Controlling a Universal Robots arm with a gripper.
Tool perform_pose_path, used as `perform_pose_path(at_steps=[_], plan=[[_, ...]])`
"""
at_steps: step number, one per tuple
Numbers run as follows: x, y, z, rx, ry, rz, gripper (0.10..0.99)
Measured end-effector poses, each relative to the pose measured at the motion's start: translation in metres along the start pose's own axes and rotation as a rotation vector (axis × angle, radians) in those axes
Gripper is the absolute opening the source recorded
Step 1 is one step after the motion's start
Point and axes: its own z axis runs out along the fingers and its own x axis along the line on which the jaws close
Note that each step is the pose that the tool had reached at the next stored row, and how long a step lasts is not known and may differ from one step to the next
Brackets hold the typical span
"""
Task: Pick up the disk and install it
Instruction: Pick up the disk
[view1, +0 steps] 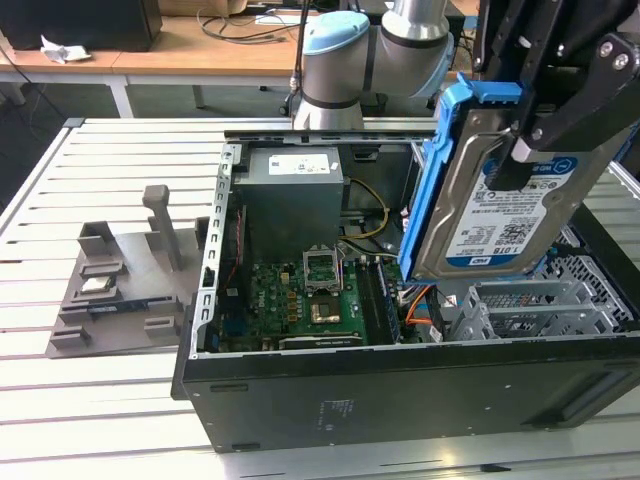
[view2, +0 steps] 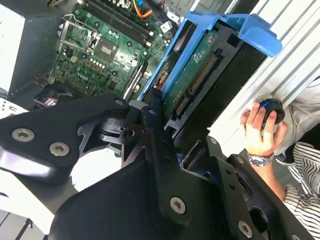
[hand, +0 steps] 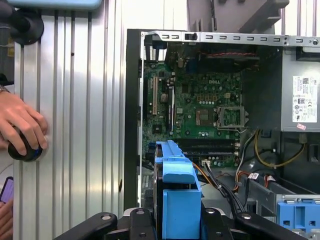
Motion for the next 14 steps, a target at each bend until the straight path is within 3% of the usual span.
perform_pose_path(at_steps=[11,14], plan=[[0.0005,-0.0319,0.0023,0.000,0.0001,0.000,0.369],[0.0008,-0.0379,0.0077,0.000,0.0002,0.000,0.369]])
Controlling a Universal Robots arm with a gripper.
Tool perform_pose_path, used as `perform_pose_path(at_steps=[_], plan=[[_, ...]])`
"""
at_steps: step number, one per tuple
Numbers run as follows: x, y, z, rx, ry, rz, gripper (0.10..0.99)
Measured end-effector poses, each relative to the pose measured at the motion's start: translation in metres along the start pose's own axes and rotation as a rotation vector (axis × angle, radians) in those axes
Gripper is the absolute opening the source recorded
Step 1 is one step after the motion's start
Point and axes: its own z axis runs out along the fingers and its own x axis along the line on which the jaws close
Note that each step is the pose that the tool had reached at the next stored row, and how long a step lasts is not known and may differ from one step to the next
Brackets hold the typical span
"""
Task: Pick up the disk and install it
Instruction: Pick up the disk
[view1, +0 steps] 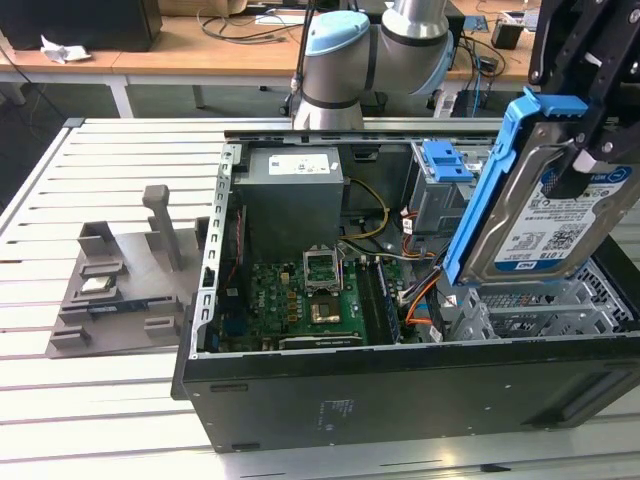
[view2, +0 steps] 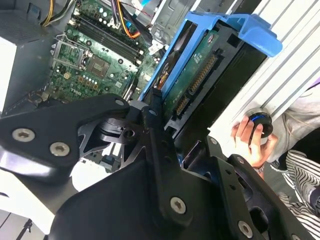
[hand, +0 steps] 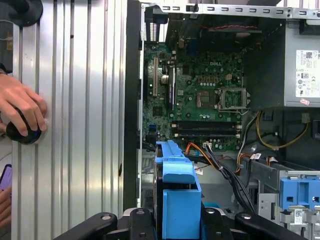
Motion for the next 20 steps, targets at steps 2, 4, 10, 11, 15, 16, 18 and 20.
perform_pose_path(at_steps=[2,4,10,11,15,16,18,20], plan=[[0.0001,-0.0025,0.0025,0.000,-0.0001,0.000,0.369],[0.0001,-0.0048,0.0039,0.000,0.0001,0.000,0.369],[-0.0001,-0.0184,0.0083,0.000,0.0016,0.000,0.369],[-0.0001,-0.0193,0.0092,0.000,0.0019,0.000,0.369],[0.0000,-0.0251,0.0154,0.000,0.0032,0.000,0.369],[0.0001,-0.0260,0.0168,0.000,0.0033,0.000,0.369],[0.0001,-0.0275,0.0195,0.000,0.0033,0.003,0.369],[0.0001,-0.0283,0.0215,0.000,0.0031,0.011,0.369]])
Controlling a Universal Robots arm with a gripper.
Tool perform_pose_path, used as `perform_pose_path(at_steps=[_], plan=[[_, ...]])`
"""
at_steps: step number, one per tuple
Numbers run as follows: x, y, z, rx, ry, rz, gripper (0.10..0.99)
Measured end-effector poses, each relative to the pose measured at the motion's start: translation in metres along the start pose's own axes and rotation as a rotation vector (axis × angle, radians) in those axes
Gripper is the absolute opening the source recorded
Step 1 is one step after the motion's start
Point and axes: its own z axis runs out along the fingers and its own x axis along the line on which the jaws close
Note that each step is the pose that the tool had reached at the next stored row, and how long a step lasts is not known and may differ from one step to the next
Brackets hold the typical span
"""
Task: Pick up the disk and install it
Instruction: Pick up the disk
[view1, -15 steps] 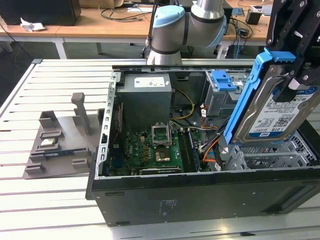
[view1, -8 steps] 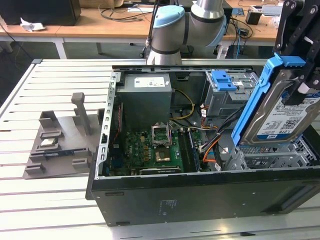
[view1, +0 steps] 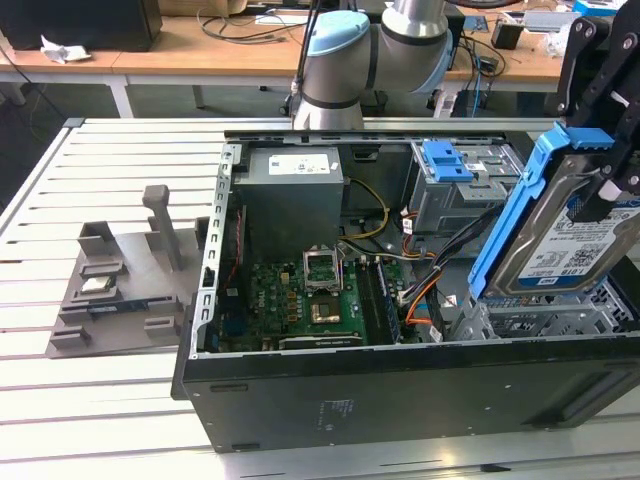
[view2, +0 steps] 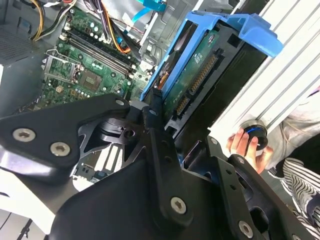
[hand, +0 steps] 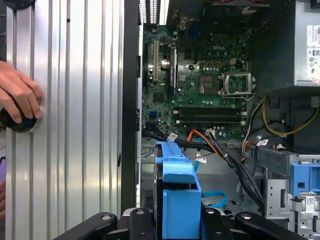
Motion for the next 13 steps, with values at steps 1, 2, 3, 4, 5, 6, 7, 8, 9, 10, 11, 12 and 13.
perform_pose_path(at_steps=[1,2,3,4,5,6,7,8,9,10,11,12,13], plan=[[0.0001,-0.0016,0.0021,0.000,-0.0003,0.006,0.369],[-0.0001,-0.0035,0.0030,0.000,0.0001,0.006,0.369],[-0.0003,-0.0055,0.0051,0.000,0.0005,0.006,0.369],[-0.0003,-0.0061,0.0064,0.000,0.0005,0.006,0.369],[-0.0005,-0.0069,0.0081,0.000,0.0007,0.006,0.369],[-0.0007,-0.0079,0.0101,0.000,0.0010,0.006,0.369],[-0.0010,-0.0089,0.0118,0.000,0.0011,0.006,0.369],[-0.0015,-0.0100,0.0129,0.000,0.0015,0.006,0.369],[-0.0023,-0.0116,0.0139,0.000,0.0020,0.006,0.369],[-0.0031,-0.0130,0.0146,0.000,0.0025,0.006,0.369],[-0.0043,-0.0147,0.0157,0.000,0.0029,0.006,0.369],[-0.0054,-0.0158,0.0166,0.000,0.0033,0.006,0.369],[-0.0070,-0.0172,0.0182,0.000,0.0041,0.006,0.369]])
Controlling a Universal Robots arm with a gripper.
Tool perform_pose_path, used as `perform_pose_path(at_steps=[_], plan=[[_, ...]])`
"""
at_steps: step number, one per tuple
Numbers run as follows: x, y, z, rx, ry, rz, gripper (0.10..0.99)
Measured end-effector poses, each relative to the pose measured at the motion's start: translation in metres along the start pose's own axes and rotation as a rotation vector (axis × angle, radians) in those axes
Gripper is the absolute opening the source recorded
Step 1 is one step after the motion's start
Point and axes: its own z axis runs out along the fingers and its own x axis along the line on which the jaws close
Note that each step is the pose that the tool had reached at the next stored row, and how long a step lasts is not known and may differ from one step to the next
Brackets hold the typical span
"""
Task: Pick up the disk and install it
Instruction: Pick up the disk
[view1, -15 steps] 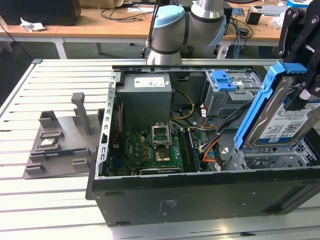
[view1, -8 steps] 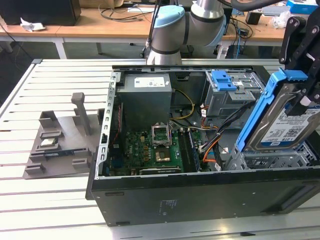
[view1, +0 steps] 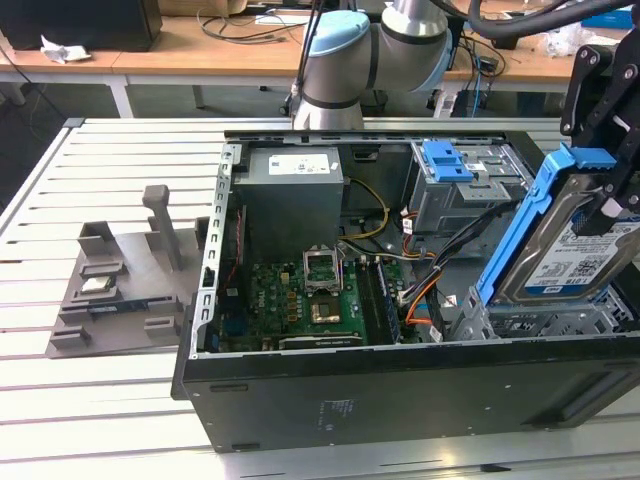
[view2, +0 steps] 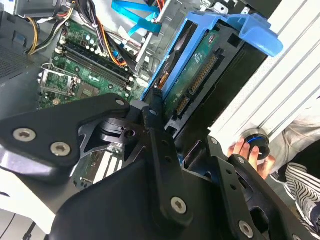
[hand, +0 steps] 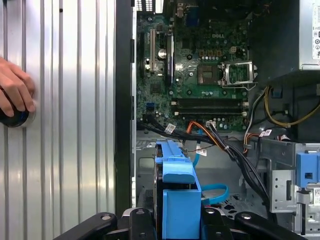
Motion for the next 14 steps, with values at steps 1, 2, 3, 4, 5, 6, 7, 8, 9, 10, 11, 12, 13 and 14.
perform_pose_path(at_steps=[1,2,3,4,5,6,7,8,9,10,11,12,13,14], plan=[[-0.0019,-0.0017,0.0020,0.000,0.0010,0.000,0.369],[-0.0028,-0.0025,0.0030,0.000,0.0015,0.000,0.369],[-0.0035,-0.0033,0.0039,0.000,0.0021,0.000,0.369],[-0.0049,-0.0047,0.0057,0.000,0.0031,0.000,0.369],[-0.0060,-0.0059,0.0069,0.000,0.0036,0.000,0.369],[-0.0067,-0.0067,0.0076,0.000,0.0041,0.000,0.369],[-0.0082,-0.0080,0.0090,0.000,0.0051,0.000,0.369],[-0.0094,-0.0087,0.0101,0.000,0.0062,0.000,0.369],[-0.0095,-0.0088,0.0106,0.000,0.0063,0.000,0.369],[-0.0095,-0.0088,0.0107,0.000,0.0064,0.000,0.369],[-0.0095,-0.0091,0.0106,0.000,0.0065,0.000,0.369],[-0.0096,-0.0093,0.0106,0.000,0.0066,0.000,0.369],[-0.0096,-0.0095,0.0107,0.000,0.0065,0.000,0.369],[-0.0096,-0.0096,0.0107,0.000,0.0064,0.000,0.369]])
